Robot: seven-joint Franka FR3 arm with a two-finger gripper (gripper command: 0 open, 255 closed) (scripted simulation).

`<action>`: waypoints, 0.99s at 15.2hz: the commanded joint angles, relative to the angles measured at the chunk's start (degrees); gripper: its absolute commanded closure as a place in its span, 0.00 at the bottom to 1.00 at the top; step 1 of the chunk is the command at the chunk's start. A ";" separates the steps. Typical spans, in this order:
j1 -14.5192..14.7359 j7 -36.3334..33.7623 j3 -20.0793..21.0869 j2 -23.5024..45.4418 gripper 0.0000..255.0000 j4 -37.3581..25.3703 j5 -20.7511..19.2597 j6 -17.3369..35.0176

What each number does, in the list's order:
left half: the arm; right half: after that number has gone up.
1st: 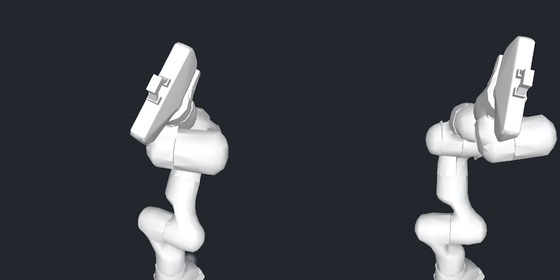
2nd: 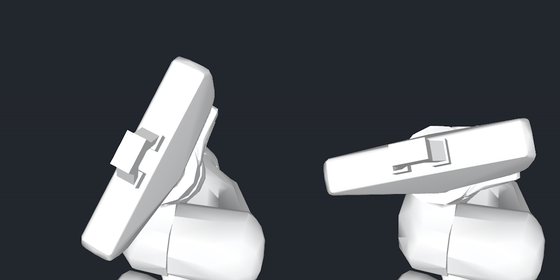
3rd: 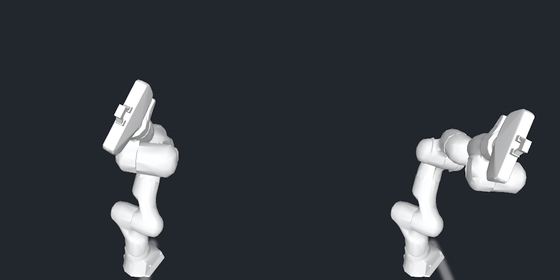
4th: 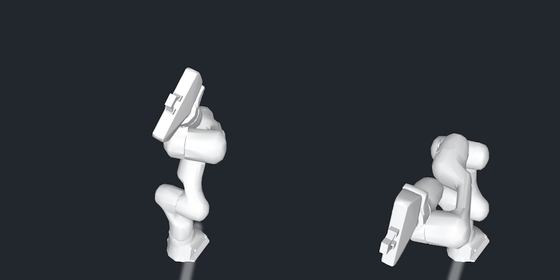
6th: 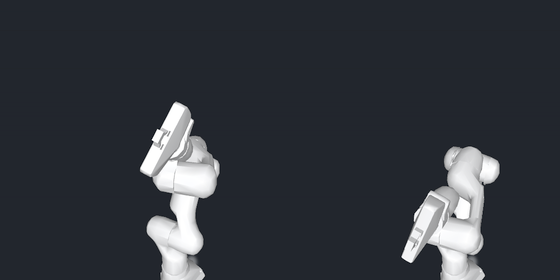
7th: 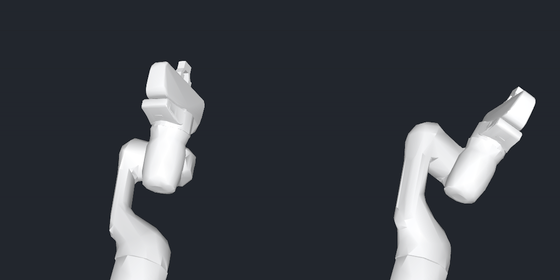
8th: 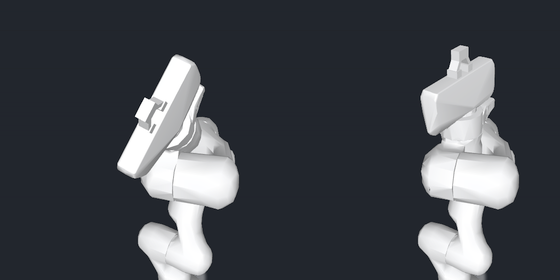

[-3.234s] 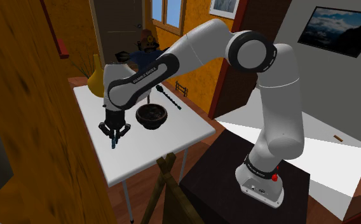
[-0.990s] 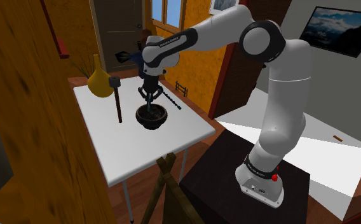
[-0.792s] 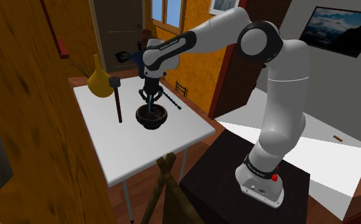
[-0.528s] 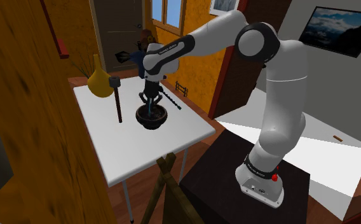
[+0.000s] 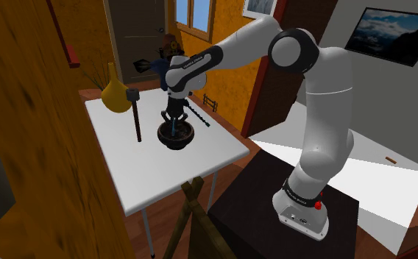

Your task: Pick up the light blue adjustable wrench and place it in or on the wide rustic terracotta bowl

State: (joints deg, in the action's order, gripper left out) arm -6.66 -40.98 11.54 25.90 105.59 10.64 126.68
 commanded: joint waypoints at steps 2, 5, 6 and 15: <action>0.02 0.03 0.00 0.14 1.00 0.07 -0.01 0.02; 0.03 0.01 0.01 0.13 0.00 0.06 -0.01 0.01; 0.05 -0.02 0.02 0.12 0.00 0.05 -0.01 -0.01; -0.96 0.01 -0.20 -3.16 0.00 -2.71 -0.04 -6.18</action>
State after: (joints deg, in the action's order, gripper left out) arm -7.60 -40.84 11.34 22.86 103.57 10.65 121.38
